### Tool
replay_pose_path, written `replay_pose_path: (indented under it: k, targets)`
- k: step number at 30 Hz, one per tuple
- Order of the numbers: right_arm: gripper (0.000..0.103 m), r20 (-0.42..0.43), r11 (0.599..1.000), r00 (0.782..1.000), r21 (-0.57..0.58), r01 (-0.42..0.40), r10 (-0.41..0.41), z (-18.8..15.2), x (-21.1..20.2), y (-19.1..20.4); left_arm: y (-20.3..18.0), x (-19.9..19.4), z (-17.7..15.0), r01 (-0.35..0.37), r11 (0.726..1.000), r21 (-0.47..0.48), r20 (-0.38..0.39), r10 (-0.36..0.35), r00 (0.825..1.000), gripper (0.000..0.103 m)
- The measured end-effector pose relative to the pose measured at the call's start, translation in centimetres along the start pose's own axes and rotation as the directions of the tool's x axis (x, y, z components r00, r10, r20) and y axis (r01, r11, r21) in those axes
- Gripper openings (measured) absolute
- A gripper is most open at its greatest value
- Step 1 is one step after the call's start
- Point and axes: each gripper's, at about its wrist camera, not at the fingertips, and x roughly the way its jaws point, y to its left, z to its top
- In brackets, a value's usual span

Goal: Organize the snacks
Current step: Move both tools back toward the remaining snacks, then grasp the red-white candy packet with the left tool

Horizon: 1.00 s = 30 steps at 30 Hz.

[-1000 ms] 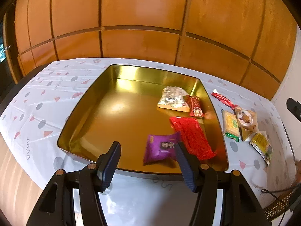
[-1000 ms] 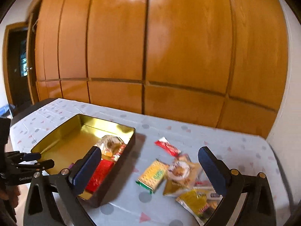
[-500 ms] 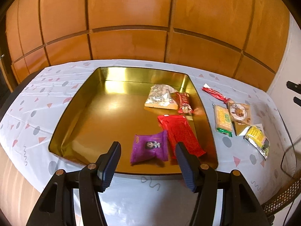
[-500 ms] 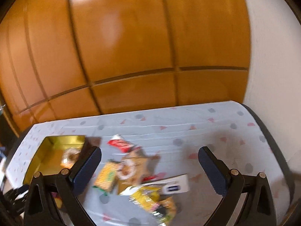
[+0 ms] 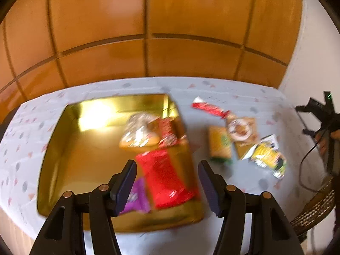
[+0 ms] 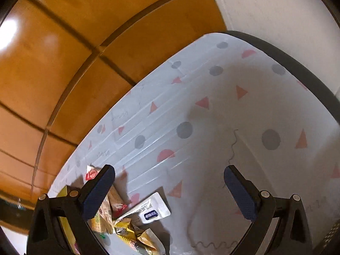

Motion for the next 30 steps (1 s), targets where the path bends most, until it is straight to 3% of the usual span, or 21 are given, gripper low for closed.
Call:
replay_pose_path:
  k: [4,9,12,16,22,30]
  targets:
    - [0.103,-0.06,0.999,0.998,0.016,-0.031,0.032,-0.4,0.7,0.2,-2.0,1.8,2.7,0.087,0.996,0.024,-0.052,-0.086,0.995,0.042]
    - [0.103,-0.074,0.998,0.997,-0.054,-0.031,0.027,-0.8,0.6,1.8,-4.6,5.4,5.8,0.181,0.983,-0.03,-0.139,-0.183,0.973,0.041]
    - [0.103,-0.077,0.995,0.997,-0.091,-0.038,0.031,-1.0,0.6,2.4,-5.9,7.8,7.4,0.173,0.982,-0.074,-0.169,-0.184,0.968,0.041]
    - [0.103,-0.079,0.991,0.996,-0.12,-0.053,0.044,-1.0,0.4,3.0,-6.3,12.3,9.1,0.191,0.956,-0.224,-0.226,-0.241,0.944,0.041]
    - [0.103,-0.081,0.987,0.993,-0.13,-0.096,0.086,-1.0,-0.2,3.4,-6.6,18.2,10.6,0.099,0.928,-0.359,-0.284,-0.21,0.935,0.041]
    - [0.103,-0.107,0.98,0.985,-0.136,-0.148,0.134,-1.3,-0.3,3.8,-6.7,22.8,11.9,0.004,0.908,-0.418,-0.322,-0.153,0.934,0.042]
